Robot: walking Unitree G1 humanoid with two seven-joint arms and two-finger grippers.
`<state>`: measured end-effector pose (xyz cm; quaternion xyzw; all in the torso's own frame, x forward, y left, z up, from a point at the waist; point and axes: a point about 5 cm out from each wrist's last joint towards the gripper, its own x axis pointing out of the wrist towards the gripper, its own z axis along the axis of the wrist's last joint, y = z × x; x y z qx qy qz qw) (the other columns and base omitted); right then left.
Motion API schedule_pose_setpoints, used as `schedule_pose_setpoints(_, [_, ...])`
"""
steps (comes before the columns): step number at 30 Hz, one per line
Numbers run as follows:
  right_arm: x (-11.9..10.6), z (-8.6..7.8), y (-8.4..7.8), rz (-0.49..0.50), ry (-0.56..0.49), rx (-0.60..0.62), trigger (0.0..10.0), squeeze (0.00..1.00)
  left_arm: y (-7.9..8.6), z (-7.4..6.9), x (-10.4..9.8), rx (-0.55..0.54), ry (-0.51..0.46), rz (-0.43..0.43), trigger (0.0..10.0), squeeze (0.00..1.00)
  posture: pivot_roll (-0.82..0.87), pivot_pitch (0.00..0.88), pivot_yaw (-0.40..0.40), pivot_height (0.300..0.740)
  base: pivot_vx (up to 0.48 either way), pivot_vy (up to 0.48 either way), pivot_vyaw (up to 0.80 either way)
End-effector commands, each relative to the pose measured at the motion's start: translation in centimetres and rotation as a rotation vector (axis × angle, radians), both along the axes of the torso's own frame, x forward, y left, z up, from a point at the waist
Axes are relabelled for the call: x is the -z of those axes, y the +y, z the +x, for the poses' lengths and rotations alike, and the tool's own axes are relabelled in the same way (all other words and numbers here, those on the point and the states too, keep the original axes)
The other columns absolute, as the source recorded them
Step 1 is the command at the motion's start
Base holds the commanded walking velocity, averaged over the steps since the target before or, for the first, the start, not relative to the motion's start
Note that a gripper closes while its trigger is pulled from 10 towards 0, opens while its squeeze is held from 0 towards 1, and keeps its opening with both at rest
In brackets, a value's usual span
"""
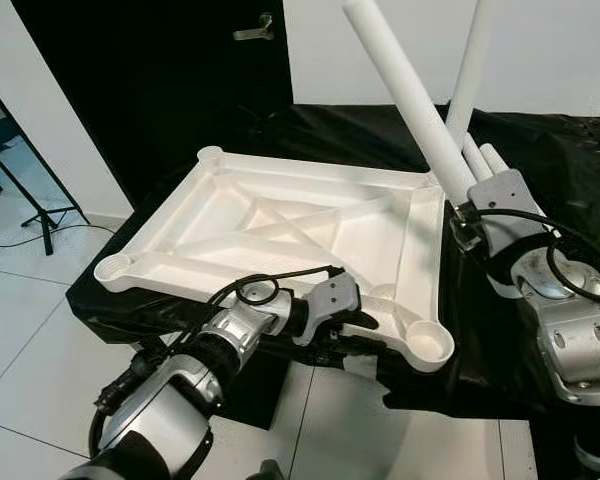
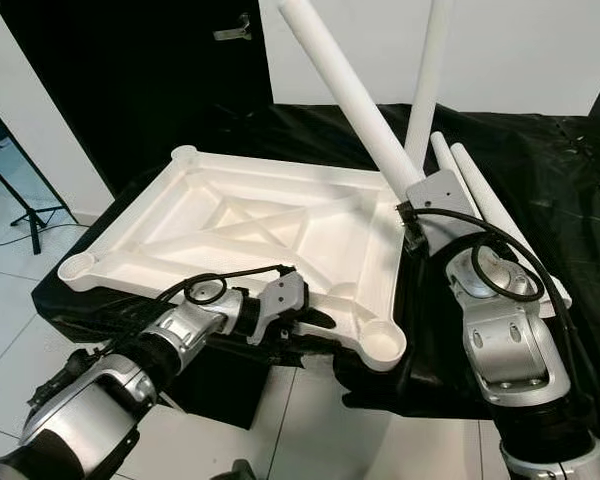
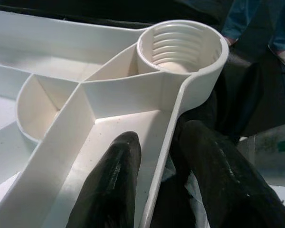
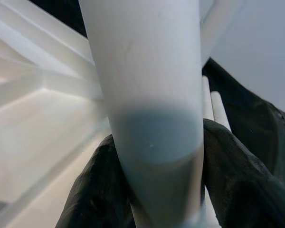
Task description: Building children table
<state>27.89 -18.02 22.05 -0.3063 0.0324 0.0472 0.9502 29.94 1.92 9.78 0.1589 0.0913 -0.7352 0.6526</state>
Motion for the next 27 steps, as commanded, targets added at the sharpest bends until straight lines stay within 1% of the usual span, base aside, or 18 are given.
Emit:
schedule_pose_setpoints(1, [-1.2,-0.1,0.7,0.008,-0.068,-0.036,10.0,0.0,-0.4,1.0,0.3,-0.211,-0.077,0.008,10.0,0.0,0.05,0.0,0.07,0.74,0.0,0.0,0.0])
schedule_pose_setpoints(3, [-1.4,-0.1,1.0,0.018,-0.084,-0.046,10.0,0.0,-0.7,1.1,0.4,-0.23,-0.083,0.01,10.0,0.0,0.05,0.0,0.07,0.74,0.0,0.0,0.0])
schedule_pose_setpoints(7, [-1.7,-0.5,1.6,0.088,-0.127,-0.063,10.0,0.0,-1.2,2.1,0.6,-0.366,-0.118,0.051,9.9,0.0,0.05,0.0,0.077,0.74,0.0,0.0,0.0])
schedule_pose_setpoints(8, [-1.7,-0.5,1.6,0.088,-0.127,-0.063,10.0,0.0,-1.2,2.1,0.6,-0.366,-0.118,0.051,9.9,0.0,0.05,0.0,0.077,0.74,0.0,0.0,0.0])
schedule_pose_setpoints(10, [-1.6,-0.7,1.8,0.115,-0.132,-0.059,10.0,0.0,-1.3,2.4,0.6,-0.41,-0.131,0.063,9.8,0.0,0.05,0.0,0.08,0.74,0.0,0.0,0.0])
schedule_pose_setpoints(13, [-1.6,-0.8,1.8,0.125,-0.134,-0.057,10.0,0.0,-1.4,2.5,0.5,-0.419,-0.136,0.064,9.7,0.0,0.05,0.0,0.08,0.74,0.0,0.0,0.0])
schedule_pose_setpoints(14, [-1.5,-0.9,1.9,0.143,-0.138,-0.063,10.0,0.0,-1.4,2.8,0.5,-0.456,-0.137,0.074,9.4,0.0,0.05,0.0,0.086,0.74,0.0,0.0,0.0])
schedule_pose_setpoints(15, [-1.5,-0.9,1.9,0.143,-0.138,-0.063,10.0,0.0,-1.4,2.8,0.5,-0.456,-0.137,0.074,9.4,0.0,0.05,0.0,0.086,0.74,0.0,0.0,0.0])
schedule_pose_setpoints(16, [-1.4,-1.1,2.0,0.159,-0.142,-0.069,10.0,0.0,-1.4,3.0,0.5,-0.491,-0.144,0.084,9.1,0.0,0.05,0.0,0.087,0.74,0.0,0.0,0.0])
schedule_pose_setpoints(17, [-1.4,-1.1,2.0,0.159,-0.142,-0.069,10.0,0.0,-1.4,3.0,0.5,-0.491,-0.144,0.084,9.1,0.0,0.05,0.0,0.087,0.74,0.0,0.0,0.0])
schedule_pose_setpoints(18, [-1.3,-1.4,2.2,0.179,-0.146,-0.077,10.0,0.0,-1.5,3.3,0.4,-0.536,-0.145,0.095,9.1,0.0,0.04,0.0,0.088,0.74,0.0,0.0,0.0])
schedule_pose_setpoints(20, [-1.3,-1.4,2.2,0.179,-0.146,-0.077,10.0,0.0,-1.5,3.3,0.4,-0.536,-0.145,0.095,9.1,0.0,0.04,0.0,0.088,0.74,0.0,0.0,0.0])
schedule_pose_setpoints(21, [-1.1,-1.6,2.3,0.196,-0.148,-0.083,10.0,0.0,-1.5,3.7,0.3,-0.582,-0.148,0.103,9.0,0.0,0.04,0.0,0.091,0.74,0.0,0.0,0.0])
schedule_pose_setpoints(23, [-1.1,-1.6,2.3,0.196,-0.148,-0.083,10.0,0.0,-1.5,3.7,0.3,-0.582,-0.148,0.103,9.0,0.0,0.04,0.0,0.091,0.74,0.0,0.0,0.0])
schedule_pose_setpoints(25, [-0.9,-2.2,2.5,0.224,-0.151,-0.098,10.0,0.0,-1.7,4.1,0.1,-0.653,-0.131,0.105,7.8,0.0,0.03,0.0,0.095,0.74,0.0,0.0,0.0])
schedule_pose_setpoints(26, [-0.8,-2.5,2.5,0.239,-0.15,-0.103,10.0,0.0,-2.0,4.2,-0.1,-0.685,-0.12,0.095,7.6,0.0,0.03,0.0,0.097,0.74,0.0,0.0,0.0])
schedule_pose_setpoints(27, [-0.8,-2.5,2.5,0.239,-0.15,-0.103,10.0,0.0,-2.0,4.2,-0.1,-0.685,-0.12,0.095,7.6,0.0,0.03,0.0,0.097,0.74,0.0,0.0,0.0])
